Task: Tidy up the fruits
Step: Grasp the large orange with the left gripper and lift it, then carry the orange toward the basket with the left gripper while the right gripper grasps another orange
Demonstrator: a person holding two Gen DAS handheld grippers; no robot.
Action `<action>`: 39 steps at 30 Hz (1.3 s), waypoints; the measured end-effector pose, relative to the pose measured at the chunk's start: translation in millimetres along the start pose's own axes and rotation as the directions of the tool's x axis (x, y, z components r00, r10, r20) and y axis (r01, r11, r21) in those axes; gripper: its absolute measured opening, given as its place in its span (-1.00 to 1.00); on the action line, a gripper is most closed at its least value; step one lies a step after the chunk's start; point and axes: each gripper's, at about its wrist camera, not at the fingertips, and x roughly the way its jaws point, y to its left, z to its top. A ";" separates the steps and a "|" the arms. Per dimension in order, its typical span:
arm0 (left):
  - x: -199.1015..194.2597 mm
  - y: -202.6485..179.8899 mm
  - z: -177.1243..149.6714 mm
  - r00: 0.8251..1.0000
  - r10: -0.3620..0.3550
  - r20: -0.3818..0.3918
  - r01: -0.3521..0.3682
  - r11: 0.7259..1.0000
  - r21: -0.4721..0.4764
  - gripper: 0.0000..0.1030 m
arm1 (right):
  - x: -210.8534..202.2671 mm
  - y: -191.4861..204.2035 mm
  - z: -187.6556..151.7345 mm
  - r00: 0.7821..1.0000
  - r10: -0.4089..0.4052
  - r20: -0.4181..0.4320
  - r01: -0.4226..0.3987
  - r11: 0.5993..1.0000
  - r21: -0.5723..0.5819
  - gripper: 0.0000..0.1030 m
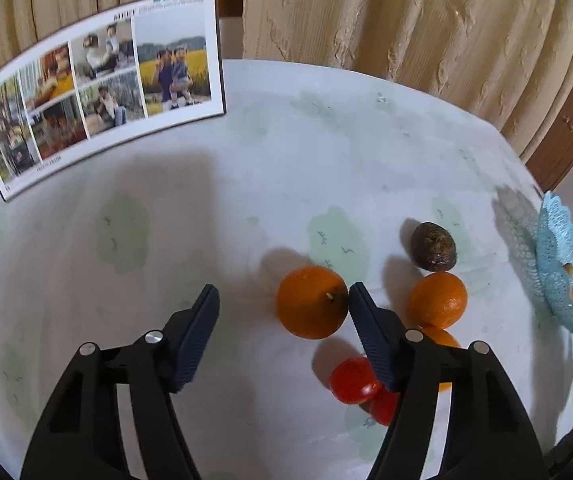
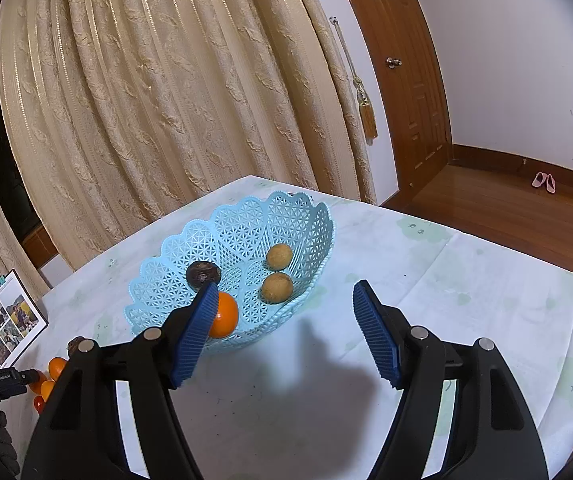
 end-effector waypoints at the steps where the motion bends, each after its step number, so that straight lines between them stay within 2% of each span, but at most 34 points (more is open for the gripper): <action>1: -0.5 -0.5 -0.6 1.000 -0.002 0.004 0.002 1.000 0.004 0.27 | 0.0 0.1 0.1 1.000 0.000 0.000 0.000 1.000 -0.001 0.39; 8: 9.5 -7.0 -2.5 0.997 -0.069 -0.016 0.069 0.998 0.003 0.05 | -1.7 3.7 0.1 1.000 -0.010 0.007 0.010 1.000 -0.016 0.39; 12: 13.7 -11.4 -2.6 0.997 -0.078 -0.013 0.078 0.997 0.017 -0.20 | -10.1 18.0 -1.5 0.999 -0.024 0.038 0.026 0.997 -0.073 0.39; 15: 14.1 -4.8 -1.0 0.994 -0.104 -0.019 0.103 0.995 -0.012 -0.25 | -20.2 38.2 -4.4 0.999 0.043 0.028 -0.040 0.994 -0.104 0.39; 18: 7.7 -1.3 0.7 0.995 -0.099 -0.004 0.099 0.995 -0.023 -0.25 | -19.2 68.3 -11.9 0.989 0.140 -0.053 -0.147 0.977 -0.153 0.39; 21: -6.5 -0.6 4.2 0.996 -0.089 0.030 0.090 0.996 -0.021 -0.25 | -11.1 101.6 -23.5 0.955 0.241 -0.170 -0.271 0.945 -0.182 0.39; 24: -23.8 0.4 8.7 0.995 -0.068 0.072 0.070 0.997 -0.017 -0.25 | -0.9 132.3 -35.3 0.903 0.317 -0.290 -0.378 0.907 -0.185 0.39; 26: -35.9 2.2 12.2 0.993 -0.055 0.102 0.057 0.998 -0.020 -0.25 | 8.1 151.8 -43.5 0.856 0.360 -0.370 -0.441 0.882 -0.164 0.39; 29: -51.6 5.9 16.3 0.989 -0.053 0.139 0.057 0.998 -0.029 -0.25 | 15.6 175.8 -56.2 0.805 0.390 -0.446 -0.492 0.860 -0.136 0.39; 33: -67.3 8.0 20.2 0.983 -0.058 0.172 0.065 0.997 -0.033 -0.25 | 29.7 199.7 -62.8 0.778 0.390 -0.493 -0.510 0.850 -0.132 0.39; 39: -79.6 10.1 23.1 0.978 -0.068 0.195 0.076 0.996 -0.035 -0.25 | 65.4 233.2 -71.7 0.702 0.409 -0.583 -0.532 0.845 -0.048 0.36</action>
